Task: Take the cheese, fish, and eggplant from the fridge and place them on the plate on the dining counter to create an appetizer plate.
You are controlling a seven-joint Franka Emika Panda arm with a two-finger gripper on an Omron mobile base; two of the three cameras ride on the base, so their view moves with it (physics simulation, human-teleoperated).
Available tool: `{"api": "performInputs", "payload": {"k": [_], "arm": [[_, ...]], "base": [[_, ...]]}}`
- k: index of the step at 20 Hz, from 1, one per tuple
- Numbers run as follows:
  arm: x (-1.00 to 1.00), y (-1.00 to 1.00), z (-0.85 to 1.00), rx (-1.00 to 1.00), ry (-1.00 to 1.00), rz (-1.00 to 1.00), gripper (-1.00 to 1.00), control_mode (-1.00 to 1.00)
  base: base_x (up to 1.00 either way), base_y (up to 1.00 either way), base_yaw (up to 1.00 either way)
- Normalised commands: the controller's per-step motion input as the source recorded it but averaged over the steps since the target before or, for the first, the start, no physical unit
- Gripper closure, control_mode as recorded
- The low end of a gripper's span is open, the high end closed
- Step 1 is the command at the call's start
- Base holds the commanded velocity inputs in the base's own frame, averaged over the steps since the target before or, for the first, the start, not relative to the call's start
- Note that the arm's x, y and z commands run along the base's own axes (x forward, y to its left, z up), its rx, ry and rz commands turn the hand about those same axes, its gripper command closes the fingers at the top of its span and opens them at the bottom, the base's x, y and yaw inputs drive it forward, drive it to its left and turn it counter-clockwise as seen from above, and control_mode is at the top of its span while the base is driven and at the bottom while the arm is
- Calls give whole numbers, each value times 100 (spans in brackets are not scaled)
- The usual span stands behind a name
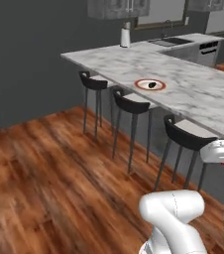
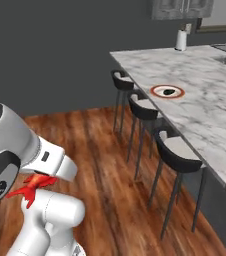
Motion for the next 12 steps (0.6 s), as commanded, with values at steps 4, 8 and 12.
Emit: {"api": "performInputs", "payload": {"k": [4,8,12], "arm": [[0,0,0,0,0,0,100,100],[0,0,0,0,0,0,100,100],[0,0,0,0,0,0,100,100]], "base": [[100,100,-52],[100,100,-54],[100,100,-53]]}}
